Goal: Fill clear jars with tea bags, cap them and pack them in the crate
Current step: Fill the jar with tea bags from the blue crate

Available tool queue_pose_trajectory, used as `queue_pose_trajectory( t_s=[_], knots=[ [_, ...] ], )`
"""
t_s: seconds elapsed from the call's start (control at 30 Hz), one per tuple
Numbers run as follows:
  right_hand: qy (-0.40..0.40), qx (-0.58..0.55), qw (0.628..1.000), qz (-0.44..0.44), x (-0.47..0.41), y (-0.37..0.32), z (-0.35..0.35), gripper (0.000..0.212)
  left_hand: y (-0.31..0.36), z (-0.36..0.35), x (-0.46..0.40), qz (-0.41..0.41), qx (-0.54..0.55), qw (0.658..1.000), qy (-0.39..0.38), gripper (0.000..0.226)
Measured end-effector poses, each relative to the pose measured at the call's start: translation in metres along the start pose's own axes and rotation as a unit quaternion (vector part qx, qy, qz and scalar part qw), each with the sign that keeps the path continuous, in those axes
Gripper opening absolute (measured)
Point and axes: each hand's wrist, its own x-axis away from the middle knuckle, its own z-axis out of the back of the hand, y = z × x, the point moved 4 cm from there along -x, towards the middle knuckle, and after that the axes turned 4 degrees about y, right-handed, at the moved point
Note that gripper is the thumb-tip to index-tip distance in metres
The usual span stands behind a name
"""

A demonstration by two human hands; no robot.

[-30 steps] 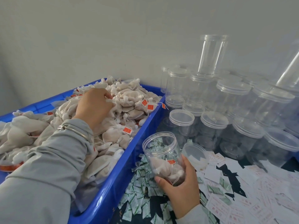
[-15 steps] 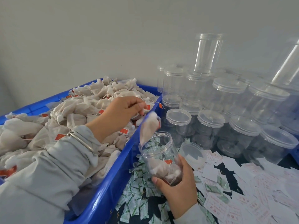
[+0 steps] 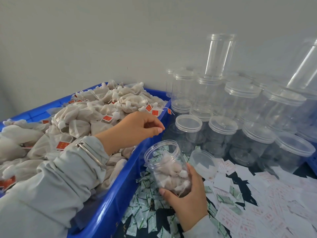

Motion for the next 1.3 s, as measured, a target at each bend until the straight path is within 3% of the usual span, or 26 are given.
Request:
queue_pose_trajectory(
  t_s=[0.13, 0.23, 0.47, 0.63, 0.77, 0.93, 1.2, 1.3],
  knots=[
    [-0.003, -0.005, 1.0, 0.003, 0.0, 0.002, 0.001, 0.085, -0.008, 0.002, -0.002, 0.015, -0.016, 0.999, 0.033, 0.021],
    [-0.006, -0.003, 1.0, 0.002, 0.0, 0.0, 0.001, 0.085, -0.017, 0.011, -0.008, 0.024, -0.085, 0.992, 0.088, 0.02],
    [-0.009, 0.006, 1.0, 0.011, 0.0, 0.0, 0.002, 0.086, -0.049, 0.053, -0.008, 0.09, -0.203, 0.947, 0.234, 0.043],
    [-0.005, 0.004, 1.0, 0.008, 0.001, 0.001, 0.001, 0.087, -0.07, 0.045, -0.007, 0.161, -0.279, 0.938, 0.131, 0.052],
    [0.0, 0.009, 1.0, 0.008, 0.001, 0.002, 0.002, 0.087, -0.072, 0.044, -0.009, 0.161, -0.336, 0.92, 0.12, 0.038],
    [-0.003, 0.004, 1.0, 0.006, 0.0, 0.002, 0.001, 0.087, -0.071, 0.048, -0.007, 0.179, -0.304, 0.922, 0.163, 0.039],
    [-0.004, 0.002, 1.0, 0.005, 0.0, 0.006, 0.002, 0.087, -0.052, 0.069, -0.003, 0.127, -0.219, 0.918, 0.306, 0.011],
    [-0.002, -0.003, 1.0, -0.006, 0.0, 0.005, 0.001, 0.086, -0.041, 0.07, -0.004, 0.105, -0.15, 0.919, 0.35, 0.019]
  ],
)
